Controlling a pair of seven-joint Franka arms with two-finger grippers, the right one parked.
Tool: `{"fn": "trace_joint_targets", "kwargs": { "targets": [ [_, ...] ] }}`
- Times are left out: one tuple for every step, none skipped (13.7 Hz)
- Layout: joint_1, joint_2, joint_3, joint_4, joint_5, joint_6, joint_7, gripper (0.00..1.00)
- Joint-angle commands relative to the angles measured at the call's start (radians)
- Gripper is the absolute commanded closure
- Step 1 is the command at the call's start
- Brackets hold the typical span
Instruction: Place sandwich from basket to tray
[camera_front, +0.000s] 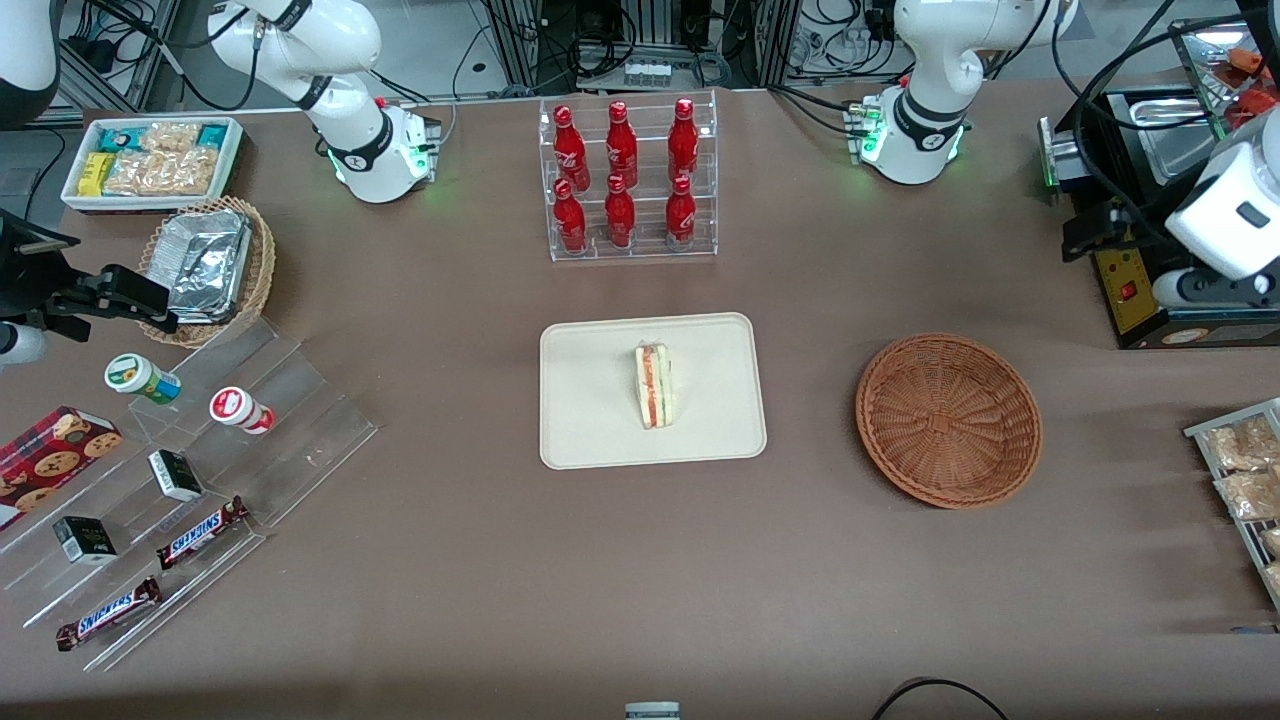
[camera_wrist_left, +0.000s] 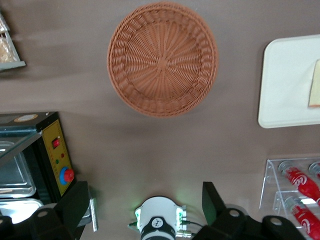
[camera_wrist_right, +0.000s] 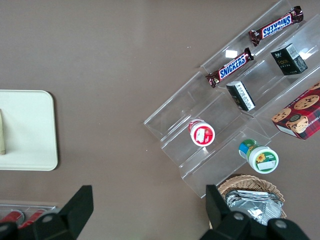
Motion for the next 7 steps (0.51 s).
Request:
{"fn": "trace_joint_targets", "kwargs": {
  "targets": [
    [0.000,-0.048,-0.006,-0.062,0.028,0.004,0.023,0.00],
    [0.003,-0.045,-0.004,-0.060,0.027,0.008,0.025,0.00],
    [0.003,-0.038,-0.004,-0.049,0.027,0.008,0.026,0.00],
    [0.003,-0.032,-0.004,-0.040,0.027,0.002,0.023,0.00],
    [0.003,-0.031,-0.003,-0.037,0.022,0.002,0.023,0.00],
    [0.003,-0.025,-0.003,-0.037,0.022,0.003,0.023,0.00],
    [0.003,-0.019,-0.001,-0.031,0.019,0.005,0.022,0.00]
  ]
}}
